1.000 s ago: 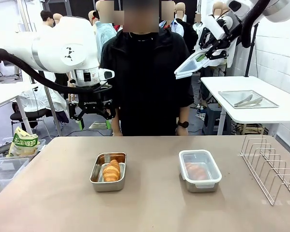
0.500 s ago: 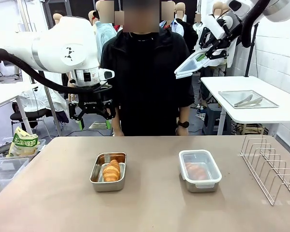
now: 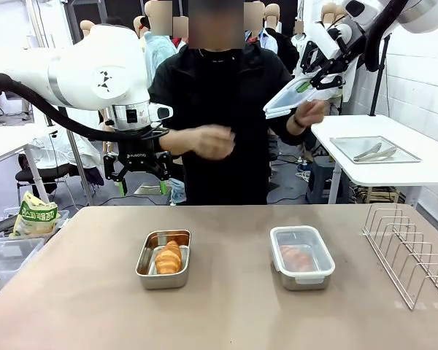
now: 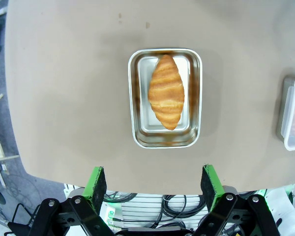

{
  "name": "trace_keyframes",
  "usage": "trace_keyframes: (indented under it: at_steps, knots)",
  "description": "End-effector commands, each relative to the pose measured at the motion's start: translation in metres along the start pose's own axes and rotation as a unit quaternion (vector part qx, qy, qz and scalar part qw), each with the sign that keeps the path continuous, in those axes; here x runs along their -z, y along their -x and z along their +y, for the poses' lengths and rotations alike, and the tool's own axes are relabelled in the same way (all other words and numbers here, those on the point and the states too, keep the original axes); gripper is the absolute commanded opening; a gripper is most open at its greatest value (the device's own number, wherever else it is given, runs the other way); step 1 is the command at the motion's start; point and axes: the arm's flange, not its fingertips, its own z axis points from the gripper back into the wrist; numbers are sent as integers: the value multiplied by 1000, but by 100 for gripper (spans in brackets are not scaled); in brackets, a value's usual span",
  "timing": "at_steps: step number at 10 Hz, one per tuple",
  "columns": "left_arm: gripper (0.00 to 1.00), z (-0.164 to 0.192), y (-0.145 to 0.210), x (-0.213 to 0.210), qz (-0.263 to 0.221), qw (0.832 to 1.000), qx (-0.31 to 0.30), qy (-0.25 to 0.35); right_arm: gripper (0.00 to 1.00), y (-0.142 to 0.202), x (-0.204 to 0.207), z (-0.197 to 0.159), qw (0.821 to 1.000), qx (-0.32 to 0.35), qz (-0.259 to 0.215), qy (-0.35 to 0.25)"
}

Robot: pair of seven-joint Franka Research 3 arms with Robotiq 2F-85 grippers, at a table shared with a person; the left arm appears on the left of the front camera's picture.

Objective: Place the bread in airtight containers.
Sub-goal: Release when the human grabs the Airtight Container lid.

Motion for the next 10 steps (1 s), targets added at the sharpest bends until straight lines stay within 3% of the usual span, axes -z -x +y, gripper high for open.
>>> trace_keyframes:
  at_steps: [1,10]
  knots:
    - [100,2,0,-2,-6,1000,2,-8,0,-1,-1,-3,1000,8,13,-3]
    - [100,2,0,-2,-6,1000,2,-8,0,-1,-1,-3,1000,8,13,-3]
